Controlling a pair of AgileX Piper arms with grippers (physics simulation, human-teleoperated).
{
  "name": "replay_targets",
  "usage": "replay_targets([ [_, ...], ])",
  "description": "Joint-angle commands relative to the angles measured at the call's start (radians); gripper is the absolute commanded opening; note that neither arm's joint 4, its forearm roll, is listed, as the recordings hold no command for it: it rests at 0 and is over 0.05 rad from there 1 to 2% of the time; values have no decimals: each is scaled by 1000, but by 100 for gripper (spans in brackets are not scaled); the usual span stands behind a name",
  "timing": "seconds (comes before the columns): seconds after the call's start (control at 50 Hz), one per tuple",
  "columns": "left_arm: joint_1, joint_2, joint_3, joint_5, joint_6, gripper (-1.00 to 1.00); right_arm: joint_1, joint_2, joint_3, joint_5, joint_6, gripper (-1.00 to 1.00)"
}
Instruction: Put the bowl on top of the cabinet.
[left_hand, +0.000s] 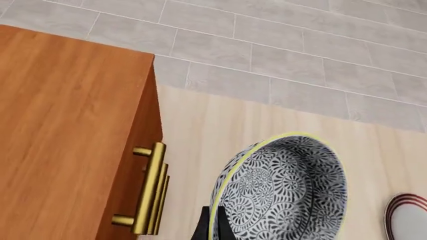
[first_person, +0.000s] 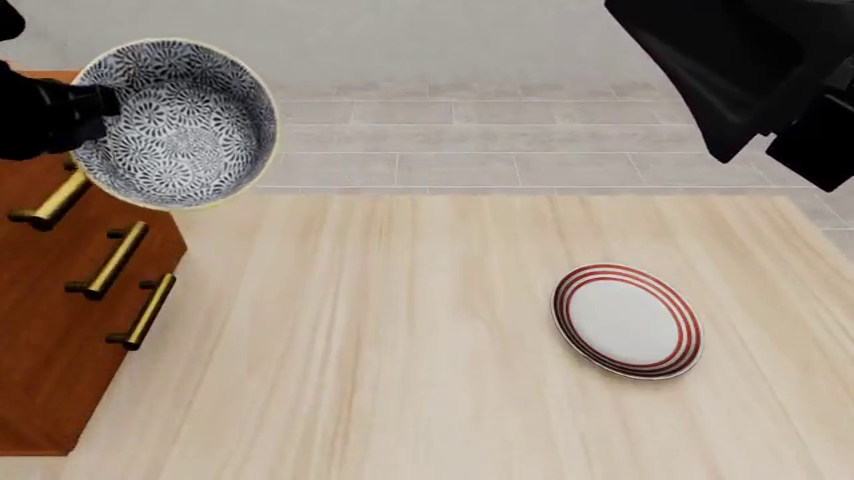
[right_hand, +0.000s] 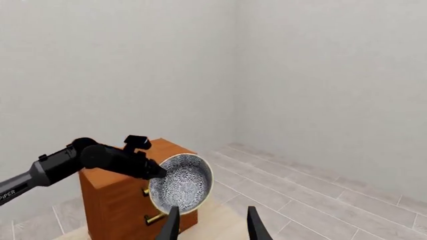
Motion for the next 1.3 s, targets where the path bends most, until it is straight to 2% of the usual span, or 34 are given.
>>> replay_targets([
  [0.02,55,-3,-88,54,4,-100,1,1,2,-2,-2,100],
  [0.12,92,-2,-141,81,17,-100,2,7,5,-8,-2,100],
  [0.28,148,-6,-177,100,37,-100,2,0,6,-3,-2,100],
  [0.62,258,-14,-124,58,29,-100,4,-6,9,10,-4,100],
  [1.06,392,10,-204,74,59,-100,8,11,12,1,-7,100],
  [1.3,468,9,-171,46,70,-100,9,16,13,-5,-8,100],
])
